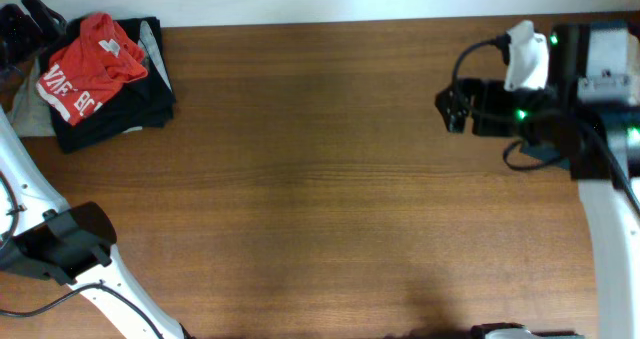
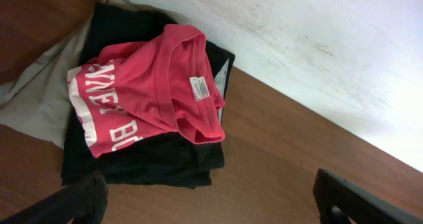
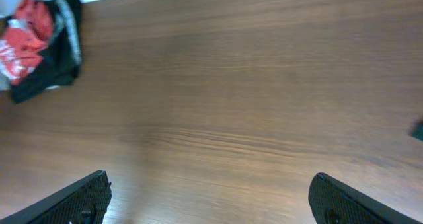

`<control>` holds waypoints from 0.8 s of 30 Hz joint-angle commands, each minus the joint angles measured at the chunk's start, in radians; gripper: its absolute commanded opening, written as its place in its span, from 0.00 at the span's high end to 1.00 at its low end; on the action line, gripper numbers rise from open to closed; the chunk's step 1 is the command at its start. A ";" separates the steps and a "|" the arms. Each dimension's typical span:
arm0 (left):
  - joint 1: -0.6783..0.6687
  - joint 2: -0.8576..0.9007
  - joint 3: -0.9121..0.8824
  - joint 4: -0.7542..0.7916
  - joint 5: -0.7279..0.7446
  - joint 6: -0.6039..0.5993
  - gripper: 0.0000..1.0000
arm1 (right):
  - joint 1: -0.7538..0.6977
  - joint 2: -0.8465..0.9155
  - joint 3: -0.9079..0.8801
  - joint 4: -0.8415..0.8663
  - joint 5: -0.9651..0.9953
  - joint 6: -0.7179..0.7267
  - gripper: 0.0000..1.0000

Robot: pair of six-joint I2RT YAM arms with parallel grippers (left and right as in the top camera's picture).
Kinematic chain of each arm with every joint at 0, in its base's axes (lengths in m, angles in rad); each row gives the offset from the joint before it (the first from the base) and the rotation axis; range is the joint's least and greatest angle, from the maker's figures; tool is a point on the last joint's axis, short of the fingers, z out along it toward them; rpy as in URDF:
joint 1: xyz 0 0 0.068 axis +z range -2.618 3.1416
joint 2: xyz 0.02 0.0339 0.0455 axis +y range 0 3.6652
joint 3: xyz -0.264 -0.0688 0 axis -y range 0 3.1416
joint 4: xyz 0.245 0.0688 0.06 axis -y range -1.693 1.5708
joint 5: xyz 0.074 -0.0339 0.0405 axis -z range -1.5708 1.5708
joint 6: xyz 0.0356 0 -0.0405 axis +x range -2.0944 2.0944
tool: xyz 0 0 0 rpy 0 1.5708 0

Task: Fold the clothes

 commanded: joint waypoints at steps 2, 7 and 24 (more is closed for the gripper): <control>0.006 0.005 -0.001 0.001 0.015 0.002 0.01 | 0.006 -0.126 -0.148 0.014 0.184 -0.006 0.01; 0.010 0.005 -0.001 0.001 0.015 0.002 0.01 | 0.006 -0.479 -0.634 0.495 0.176 -0.006 0.01; 0.011 0.005 -0.001 0.001 0.015 0.002 0.01 | 0.007 -1.395 -1.655 1.151 0.151 0.006 0.01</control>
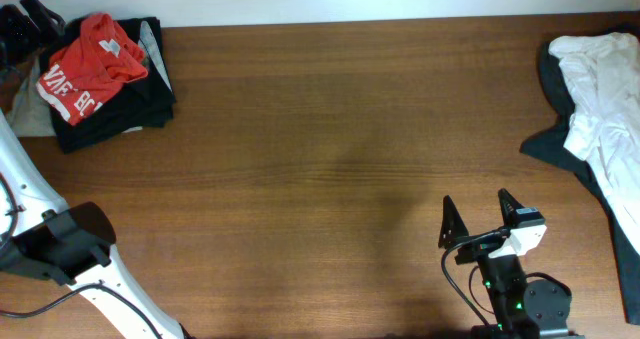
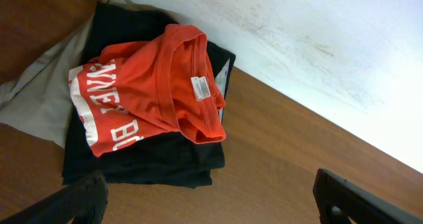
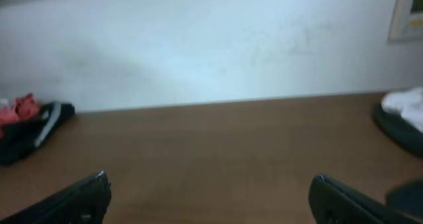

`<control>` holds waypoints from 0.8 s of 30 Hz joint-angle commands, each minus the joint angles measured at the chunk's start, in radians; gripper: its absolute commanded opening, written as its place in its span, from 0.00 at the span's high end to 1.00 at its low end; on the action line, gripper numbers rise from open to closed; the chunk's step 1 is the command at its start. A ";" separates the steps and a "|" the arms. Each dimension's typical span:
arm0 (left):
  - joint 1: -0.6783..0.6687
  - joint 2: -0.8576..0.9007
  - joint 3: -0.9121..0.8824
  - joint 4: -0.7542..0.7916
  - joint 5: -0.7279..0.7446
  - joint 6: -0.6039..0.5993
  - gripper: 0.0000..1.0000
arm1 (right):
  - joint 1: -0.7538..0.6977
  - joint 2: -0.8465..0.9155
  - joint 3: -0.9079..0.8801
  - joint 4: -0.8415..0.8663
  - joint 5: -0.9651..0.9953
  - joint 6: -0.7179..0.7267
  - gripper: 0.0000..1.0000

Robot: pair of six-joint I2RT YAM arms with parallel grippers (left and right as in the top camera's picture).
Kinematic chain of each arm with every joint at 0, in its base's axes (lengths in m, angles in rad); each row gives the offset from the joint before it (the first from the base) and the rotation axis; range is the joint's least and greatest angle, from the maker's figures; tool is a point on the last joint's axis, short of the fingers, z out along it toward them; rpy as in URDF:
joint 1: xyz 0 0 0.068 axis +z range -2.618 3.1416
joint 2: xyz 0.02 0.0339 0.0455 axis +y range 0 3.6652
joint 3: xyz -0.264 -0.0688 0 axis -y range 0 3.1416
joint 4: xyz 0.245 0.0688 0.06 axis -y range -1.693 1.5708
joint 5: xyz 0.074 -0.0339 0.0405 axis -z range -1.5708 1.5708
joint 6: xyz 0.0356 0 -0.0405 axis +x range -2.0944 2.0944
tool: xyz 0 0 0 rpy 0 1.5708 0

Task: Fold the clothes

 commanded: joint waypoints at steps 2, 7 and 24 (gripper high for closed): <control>0.006 0.005 -0.001 0.002 0.010 0.002 0.01 | 0.011 -0.012 -0.071 0.110 -0.005 0.010 0.01; 0.006 0.005 -0.001 0.002 0.010 0.002 0.01 | 0.011 -0.012 -0.144 0.251 -0.005 0.012 0.01; 0.006 0.005 -0.001 0.002 0.010 0.002 0.01 | 0.010 -0.012 -0.158 0.338 0.002 0.008 0.01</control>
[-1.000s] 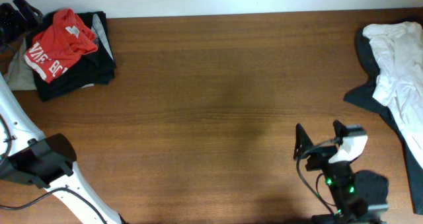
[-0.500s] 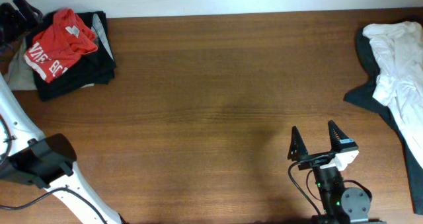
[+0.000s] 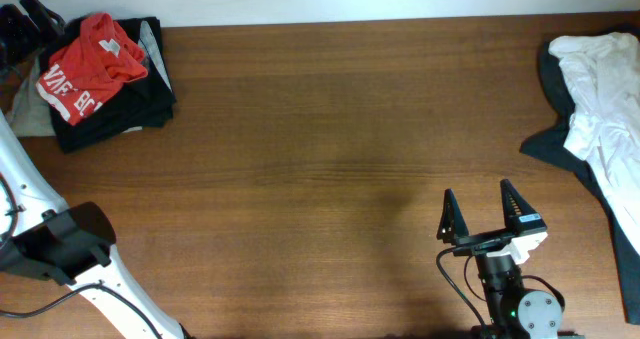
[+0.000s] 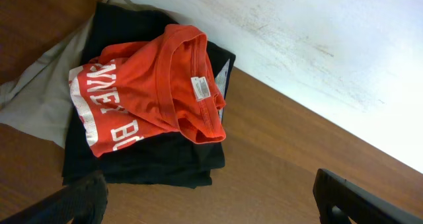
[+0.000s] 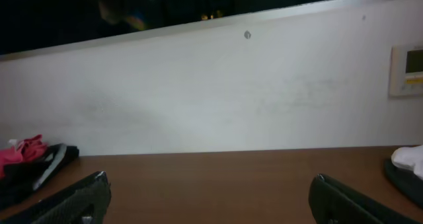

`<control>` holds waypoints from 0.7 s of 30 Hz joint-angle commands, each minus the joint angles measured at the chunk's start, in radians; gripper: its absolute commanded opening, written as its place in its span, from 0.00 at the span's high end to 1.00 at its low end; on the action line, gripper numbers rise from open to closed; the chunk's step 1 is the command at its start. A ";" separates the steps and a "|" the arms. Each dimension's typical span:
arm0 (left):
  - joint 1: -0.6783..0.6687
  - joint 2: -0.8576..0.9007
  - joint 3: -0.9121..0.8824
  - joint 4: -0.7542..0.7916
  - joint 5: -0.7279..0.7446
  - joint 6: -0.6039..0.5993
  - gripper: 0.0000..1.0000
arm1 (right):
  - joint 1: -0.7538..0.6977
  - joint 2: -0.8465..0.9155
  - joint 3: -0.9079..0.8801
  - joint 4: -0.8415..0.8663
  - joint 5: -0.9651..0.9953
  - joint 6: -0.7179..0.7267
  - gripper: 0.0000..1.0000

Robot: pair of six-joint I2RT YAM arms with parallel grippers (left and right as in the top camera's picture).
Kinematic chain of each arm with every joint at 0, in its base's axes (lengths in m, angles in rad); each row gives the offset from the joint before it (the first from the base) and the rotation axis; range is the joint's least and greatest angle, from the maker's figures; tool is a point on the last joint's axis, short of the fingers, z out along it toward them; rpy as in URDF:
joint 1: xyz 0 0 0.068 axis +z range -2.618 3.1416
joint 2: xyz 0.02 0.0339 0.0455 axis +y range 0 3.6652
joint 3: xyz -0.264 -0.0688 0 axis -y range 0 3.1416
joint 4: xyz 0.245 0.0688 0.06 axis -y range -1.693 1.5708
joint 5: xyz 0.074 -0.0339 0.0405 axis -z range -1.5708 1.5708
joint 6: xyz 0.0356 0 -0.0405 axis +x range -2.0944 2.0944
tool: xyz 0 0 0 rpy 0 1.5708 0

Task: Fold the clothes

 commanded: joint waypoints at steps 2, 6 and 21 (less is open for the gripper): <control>0.006 0.005 -0.001 0.002 0.010 0.002 0.01 | 0.008 -0.010 -0.005 -0.106 0.001 0.004 0.01; 0.006 0.005 -0.001 0.002 0.010 0.002 0.01 | 0.008 -0.010 -0.005 -0.277 0.000 0.004 0.01; 0.006 0.005 -0.001 0.002 0.010 0.002 0.01 | 0.008 -0.010 -0.005 -0.274 -0.002 0.004 0.01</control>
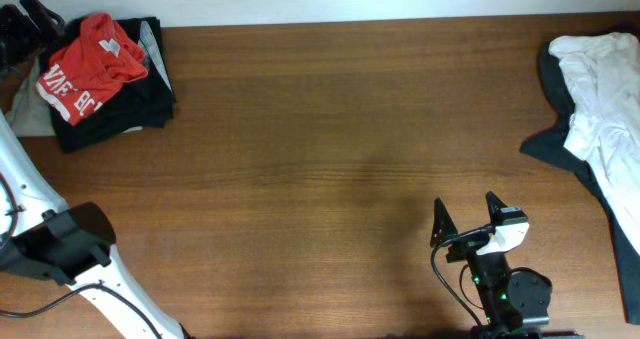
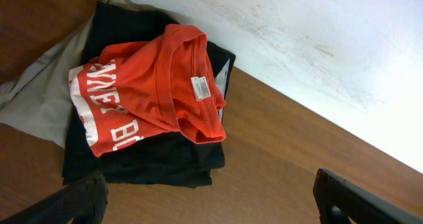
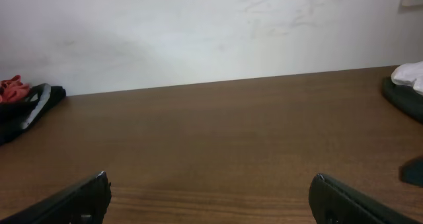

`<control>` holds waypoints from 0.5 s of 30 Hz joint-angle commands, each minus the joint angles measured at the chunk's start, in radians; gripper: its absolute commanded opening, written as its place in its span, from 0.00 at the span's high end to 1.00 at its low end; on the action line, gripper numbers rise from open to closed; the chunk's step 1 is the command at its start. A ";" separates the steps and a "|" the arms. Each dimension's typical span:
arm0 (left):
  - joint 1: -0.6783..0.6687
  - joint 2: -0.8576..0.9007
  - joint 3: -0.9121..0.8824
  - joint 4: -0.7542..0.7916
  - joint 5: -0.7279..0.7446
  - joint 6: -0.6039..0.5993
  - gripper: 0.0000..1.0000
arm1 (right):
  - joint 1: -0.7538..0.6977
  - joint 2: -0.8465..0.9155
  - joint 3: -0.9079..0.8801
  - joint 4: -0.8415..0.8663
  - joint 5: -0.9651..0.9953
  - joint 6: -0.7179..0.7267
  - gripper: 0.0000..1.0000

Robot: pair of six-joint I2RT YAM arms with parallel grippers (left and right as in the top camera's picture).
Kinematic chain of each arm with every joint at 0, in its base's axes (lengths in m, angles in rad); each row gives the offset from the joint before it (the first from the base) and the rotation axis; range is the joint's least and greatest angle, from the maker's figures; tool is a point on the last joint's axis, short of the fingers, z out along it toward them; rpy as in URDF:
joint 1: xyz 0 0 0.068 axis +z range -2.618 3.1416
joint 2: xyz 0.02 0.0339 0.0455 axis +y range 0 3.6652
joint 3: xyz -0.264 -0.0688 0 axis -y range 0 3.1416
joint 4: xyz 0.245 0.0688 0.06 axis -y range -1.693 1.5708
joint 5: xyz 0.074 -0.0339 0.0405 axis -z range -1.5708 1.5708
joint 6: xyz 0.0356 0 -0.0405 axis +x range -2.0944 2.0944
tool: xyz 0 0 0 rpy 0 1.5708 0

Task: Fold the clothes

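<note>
A folded stack sits at the table's back left: a red shirt (image 1: pixel 90 59) (image 2: pixel 142 92) on black garments (image 1: pixel 115 114) over a grey one (image 2: pixel 33 105). An unfolded white garment (image 1: pixel 595 89) lies on a dark one (image 1: pixel 545 144) at the right edge; the white garment (image 3: pixel 410 75) also shows in the right wrist view. My left gripper (image 1: pixel 25 24) (image 2: pixel 208 197) hangs open just beside the stack, holding nothing. My right gripper (image 1: pixel 465 219) (image 3: pixel 210 191) stands open and empty at the front edge, facing the back wall.
The brown wooden table (image 1: pixel 320 129) runs to a white wall (image 3: pixel 211 32) at the back. The left arm's white link and black joint (image 1: pixel 60 244) lie along the left edge.
My right gripper has shifted slightly left and tilted down, so its view shows more table and less wall. The left gripper and the clothes have not moved.
At first my right arm stood at the back right, hiding the unfolded clothes, with its gripper open. Then it was at the front edge and the white and dark garments showed. It then faced the wall, and now the table. The left gripper stayed open by the stack.
</note>
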 commanded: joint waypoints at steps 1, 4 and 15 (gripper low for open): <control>0.006 0.005 -0.001 0.002 0.010 0.002 0.01 | 0.008 -0.009 -0.005 -0.007 -0.002 0.005 0.01; 0.006 0.005 -0.001 0.002 0.010 0.002 0.01 | 0.008 -0.009 -0.005 -0.007 -0.002 0.005 0.01; -0.042 -0.198 -0.111 0.002 0.010 0.002 0.01 | 0.008 -0.009 -0.005 -0.007 -0.002 0.005 0.01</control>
